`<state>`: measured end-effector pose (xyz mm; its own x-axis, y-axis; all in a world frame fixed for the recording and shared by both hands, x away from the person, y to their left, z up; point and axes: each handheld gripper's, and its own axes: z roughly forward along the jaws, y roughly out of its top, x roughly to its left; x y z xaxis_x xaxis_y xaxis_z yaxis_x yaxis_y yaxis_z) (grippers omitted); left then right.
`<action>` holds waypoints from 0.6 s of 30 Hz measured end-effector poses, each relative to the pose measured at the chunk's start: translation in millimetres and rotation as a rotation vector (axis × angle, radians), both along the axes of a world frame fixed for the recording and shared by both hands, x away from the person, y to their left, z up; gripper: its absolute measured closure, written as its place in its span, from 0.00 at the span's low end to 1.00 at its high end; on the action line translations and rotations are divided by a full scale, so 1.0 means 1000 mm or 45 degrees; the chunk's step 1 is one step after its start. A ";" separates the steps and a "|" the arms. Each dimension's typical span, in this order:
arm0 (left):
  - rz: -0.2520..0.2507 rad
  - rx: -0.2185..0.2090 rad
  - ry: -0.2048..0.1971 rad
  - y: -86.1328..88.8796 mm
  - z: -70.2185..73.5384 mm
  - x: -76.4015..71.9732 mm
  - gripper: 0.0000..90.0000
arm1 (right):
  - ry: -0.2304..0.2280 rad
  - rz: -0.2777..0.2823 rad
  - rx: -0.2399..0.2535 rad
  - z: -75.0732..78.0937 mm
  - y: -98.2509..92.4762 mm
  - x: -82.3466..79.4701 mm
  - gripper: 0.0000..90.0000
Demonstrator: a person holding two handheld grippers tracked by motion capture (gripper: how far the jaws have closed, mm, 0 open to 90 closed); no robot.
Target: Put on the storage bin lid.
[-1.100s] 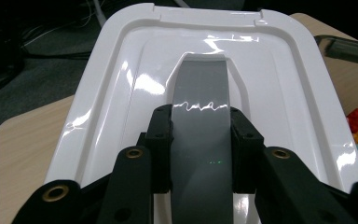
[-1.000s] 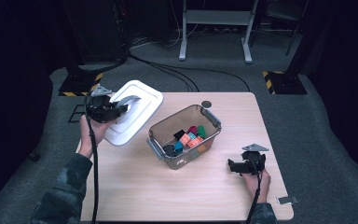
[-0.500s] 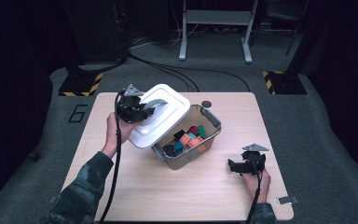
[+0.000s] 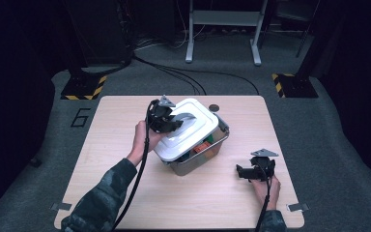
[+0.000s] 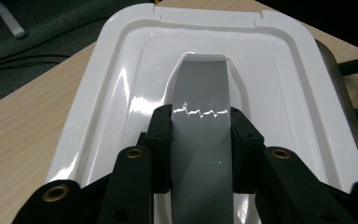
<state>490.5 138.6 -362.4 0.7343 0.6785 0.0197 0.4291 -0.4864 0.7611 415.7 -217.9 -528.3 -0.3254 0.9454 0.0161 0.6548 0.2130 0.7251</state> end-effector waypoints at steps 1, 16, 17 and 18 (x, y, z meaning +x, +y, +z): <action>-0.008 -0.004 0.007 -0.003 -0.001 0.000 0.74 | 0.000 0.000 -0.001 0.000 0.000 0.000 0.03; -0.100 0.043 0.037 -0.034 -0.016 -0.001 0.74 | 0.000 0.007 -0.005 0.000 0.000 0.000 0.02; -0.097 0.039 0.037 -0.034 -0.017 -0.001 0.74 | 0.000 0.008 -0.007 0.000 0.000 0.000 0.02; -0.095 0.027 0.044 -0.033 -0.017 -0.001 0.74 | 0.000 0.009 -0.007 0.000 0.000 0.000 0.02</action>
